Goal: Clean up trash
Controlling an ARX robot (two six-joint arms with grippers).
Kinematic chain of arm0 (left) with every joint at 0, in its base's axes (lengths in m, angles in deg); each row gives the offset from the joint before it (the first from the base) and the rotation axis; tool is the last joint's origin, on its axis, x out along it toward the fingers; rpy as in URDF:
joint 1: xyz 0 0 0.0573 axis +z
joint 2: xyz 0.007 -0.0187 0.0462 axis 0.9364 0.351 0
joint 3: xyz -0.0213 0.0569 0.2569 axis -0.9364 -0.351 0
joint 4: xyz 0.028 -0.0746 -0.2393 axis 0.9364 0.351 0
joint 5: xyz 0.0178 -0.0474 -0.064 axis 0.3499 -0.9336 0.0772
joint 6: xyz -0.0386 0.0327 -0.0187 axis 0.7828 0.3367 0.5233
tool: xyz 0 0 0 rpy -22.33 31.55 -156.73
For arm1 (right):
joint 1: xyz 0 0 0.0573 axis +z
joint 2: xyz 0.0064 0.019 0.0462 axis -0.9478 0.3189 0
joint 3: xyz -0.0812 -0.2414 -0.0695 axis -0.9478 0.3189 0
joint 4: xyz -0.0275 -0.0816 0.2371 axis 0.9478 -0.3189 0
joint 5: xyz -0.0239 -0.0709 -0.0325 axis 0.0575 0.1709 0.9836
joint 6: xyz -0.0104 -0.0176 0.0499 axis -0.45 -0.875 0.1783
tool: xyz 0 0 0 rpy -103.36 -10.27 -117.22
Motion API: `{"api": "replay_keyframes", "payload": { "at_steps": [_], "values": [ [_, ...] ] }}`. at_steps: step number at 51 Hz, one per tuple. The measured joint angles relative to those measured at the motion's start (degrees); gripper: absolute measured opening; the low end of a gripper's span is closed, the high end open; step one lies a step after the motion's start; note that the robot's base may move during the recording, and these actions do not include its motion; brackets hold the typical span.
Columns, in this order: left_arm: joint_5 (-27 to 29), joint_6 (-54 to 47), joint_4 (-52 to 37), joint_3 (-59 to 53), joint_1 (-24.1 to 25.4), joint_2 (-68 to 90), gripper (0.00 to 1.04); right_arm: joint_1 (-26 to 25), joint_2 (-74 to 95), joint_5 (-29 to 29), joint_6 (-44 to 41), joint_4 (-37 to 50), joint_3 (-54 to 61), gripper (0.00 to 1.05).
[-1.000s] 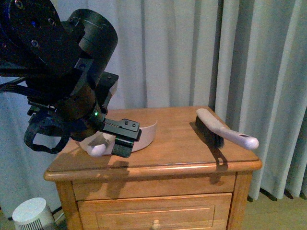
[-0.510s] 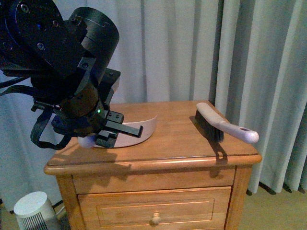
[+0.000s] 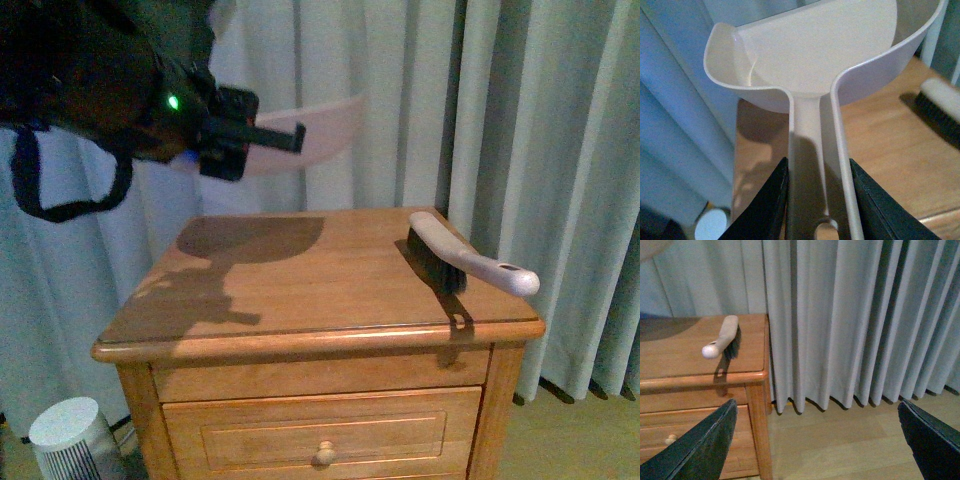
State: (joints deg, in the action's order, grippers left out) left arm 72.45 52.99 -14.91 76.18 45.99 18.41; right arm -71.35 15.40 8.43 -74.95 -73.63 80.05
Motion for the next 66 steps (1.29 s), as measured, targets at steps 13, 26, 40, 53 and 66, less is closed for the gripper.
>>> {"api": "replay_keyframes", "payload": {
  "at_steps": [13,26,40,53,66],
  "values": [
    [-8.72,-5.22,-23.69,-17.38,4.74,-17.97,0.3,0.0,0.0,0.0,0.0,0.0,0.0,0.97],
    [-22.21,1.42,-35.28,-33.29,19.87,-38.95,0.3,0.0,0.0,0.0,0.02,0.0,0.0,0.97],
    [-33.42,10.69,-32.48,-47.63,34.82,-57.35,0.3,0.0,0.0,0.0,0.0,0.0,0.0,0.97],
    [-44.28,17.42,-28.11,-56.61,44.61,-74.73,0.3,0.0,0.0,0.0,0.0,0.0,0.0,0.97],
    [-46.07,19.37,-27.76,-59.74,46.77,-75.84,0.3,0.0,0.0,0.0,0.0,0.0,0.0,0.97]
  ]
}}
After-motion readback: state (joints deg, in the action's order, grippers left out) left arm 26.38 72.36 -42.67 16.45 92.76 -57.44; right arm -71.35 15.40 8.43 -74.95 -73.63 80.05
